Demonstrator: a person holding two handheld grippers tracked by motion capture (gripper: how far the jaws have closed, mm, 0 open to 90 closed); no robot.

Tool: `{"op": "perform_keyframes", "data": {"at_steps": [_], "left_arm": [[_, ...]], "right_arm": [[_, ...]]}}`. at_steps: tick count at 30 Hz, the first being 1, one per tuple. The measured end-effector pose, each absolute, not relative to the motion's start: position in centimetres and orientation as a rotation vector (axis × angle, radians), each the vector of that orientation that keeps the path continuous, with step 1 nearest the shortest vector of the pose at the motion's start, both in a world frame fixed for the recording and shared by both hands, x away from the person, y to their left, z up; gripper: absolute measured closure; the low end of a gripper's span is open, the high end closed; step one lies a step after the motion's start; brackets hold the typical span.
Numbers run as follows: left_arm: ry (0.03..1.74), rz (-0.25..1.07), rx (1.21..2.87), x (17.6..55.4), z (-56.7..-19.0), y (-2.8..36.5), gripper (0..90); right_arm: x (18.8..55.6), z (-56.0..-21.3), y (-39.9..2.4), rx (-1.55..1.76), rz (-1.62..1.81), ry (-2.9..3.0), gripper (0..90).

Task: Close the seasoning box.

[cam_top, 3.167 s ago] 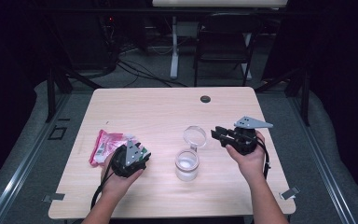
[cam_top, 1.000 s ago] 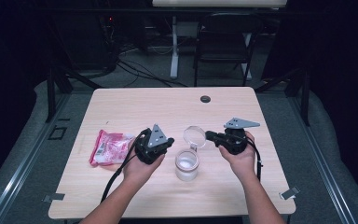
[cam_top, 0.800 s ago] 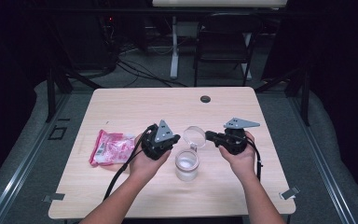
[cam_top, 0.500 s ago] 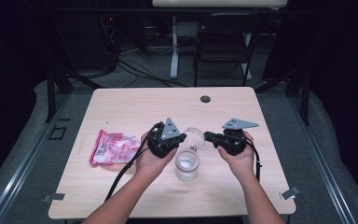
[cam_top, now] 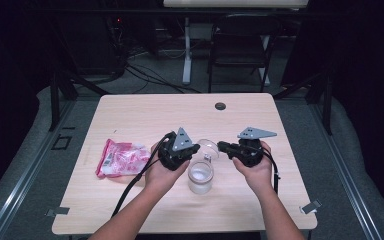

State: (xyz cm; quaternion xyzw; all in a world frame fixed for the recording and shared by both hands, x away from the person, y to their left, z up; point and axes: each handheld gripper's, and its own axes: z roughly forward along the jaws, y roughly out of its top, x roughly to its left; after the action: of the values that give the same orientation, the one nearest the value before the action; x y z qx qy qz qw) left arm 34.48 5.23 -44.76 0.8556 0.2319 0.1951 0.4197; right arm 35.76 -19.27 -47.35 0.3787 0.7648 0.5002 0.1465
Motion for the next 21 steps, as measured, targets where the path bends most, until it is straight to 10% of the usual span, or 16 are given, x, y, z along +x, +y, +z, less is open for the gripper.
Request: {"op": "perform_keyframes", "data": {"at_steps": [21], "left_arm": [[0.602,0.459,2.155,33.1,-46.5,6.7,89.7]], "right_arm": [[35.2,-46.7,-18.7,1.036,1.456,2.230,84.4]]}}
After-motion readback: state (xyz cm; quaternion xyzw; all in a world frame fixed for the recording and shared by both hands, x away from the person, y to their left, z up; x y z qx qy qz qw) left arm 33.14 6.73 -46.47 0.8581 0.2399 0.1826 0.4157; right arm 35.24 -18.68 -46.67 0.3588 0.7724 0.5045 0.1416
